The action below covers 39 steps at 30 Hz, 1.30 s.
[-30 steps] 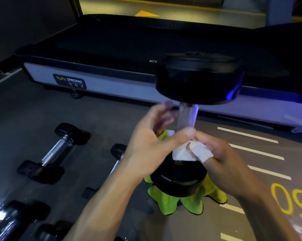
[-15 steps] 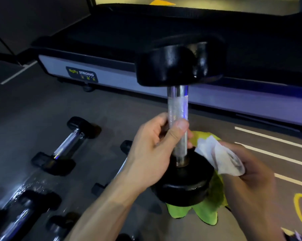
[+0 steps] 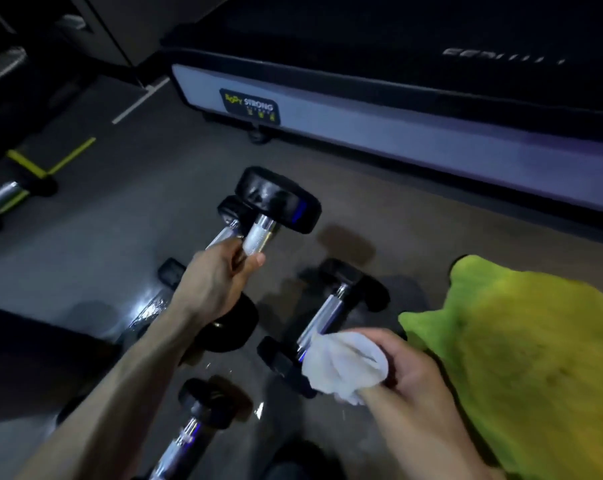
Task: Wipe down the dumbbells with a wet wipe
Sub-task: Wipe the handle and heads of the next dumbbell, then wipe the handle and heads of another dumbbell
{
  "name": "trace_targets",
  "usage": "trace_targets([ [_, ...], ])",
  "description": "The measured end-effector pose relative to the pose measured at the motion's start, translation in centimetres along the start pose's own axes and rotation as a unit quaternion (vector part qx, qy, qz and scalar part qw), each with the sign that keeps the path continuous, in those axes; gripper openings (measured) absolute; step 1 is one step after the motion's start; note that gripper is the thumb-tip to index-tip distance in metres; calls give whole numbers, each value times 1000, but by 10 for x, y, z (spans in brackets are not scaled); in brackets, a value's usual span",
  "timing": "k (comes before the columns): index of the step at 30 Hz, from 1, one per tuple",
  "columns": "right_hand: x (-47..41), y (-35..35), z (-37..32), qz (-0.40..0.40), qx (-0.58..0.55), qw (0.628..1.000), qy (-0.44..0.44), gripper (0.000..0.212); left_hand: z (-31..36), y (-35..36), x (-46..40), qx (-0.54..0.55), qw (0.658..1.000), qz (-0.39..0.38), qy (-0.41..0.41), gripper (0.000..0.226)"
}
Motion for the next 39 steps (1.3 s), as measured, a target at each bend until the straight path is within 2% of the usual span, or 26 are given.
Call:
trace_targets([
  [2, -8, 10, 15, 13, -24, 998, 48, 29, -24, 17, -13, -27, 998, -42, -22, 49],
  [7, -35, 26, 40, 56, -60, 991, 103, 21, -55, 65, -37, -49, 988, -110, -95, 45],
  [10, -45, 31, 54, 57, -56, 991, 112, 30, -61, 88, -41, -35, 979, -154, -129, 48],
  [17, -57, 37, 74, 46, -42, 991, 122, 33, -65, 127, -51, -60, 965, -209, -150, 41],
  [21, -61, 35, 77, 48, -61, 988, 137, 14, -67, 133, -52, -84, 963, -222, -129, 37],
  [24, -62, 38, 75, 57, -78, 987, 125, 23, -69, 114, -57, -85, 974, -192, -79, 36],
  [26, -62, 41, 77, 54, -83, 988, 121, 31, -76, 90, -67, -55, 990, -102, -79, 30],
  [28, -61, 42, 77, 52, -90, 987, 124, 28, -90, 68, -81, -56, 993, 4, -104, 20],
  [29, -62, 42, 76, 52, -89, 986, 128, 24, -98, 61, -89, -77, 989, 25, -122, 21],
  [32, -64, 43, 76, 43, -62, 986, 146, 6, -115, 58, -107, -129, 976, -25, -172, 33],
  [34, -67, 45, 76, 31, -46, 985, 161, 8, -125, 67, -113, -141, 970, -68, -188, 30],
  [36, -70, 48, 74, 26, -37, 984, 171, 9, -134, 76, -118, -134, 965, -78, -210, 24],
  [39, -77, 50, 71, 20, -26, 986, 165, 13, -138, 86, -121, -111, 963, -83, -229, 26],
])
Point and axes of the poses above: each hand's wrist, its own x-axis away from the middle knuckle, its own y-axis out of the palm, z = x × y, the point moved 1 cm from there along -x, towards the middle knuckle, and after that the axes turned 10 degrees about z, right-handed, at the moved point
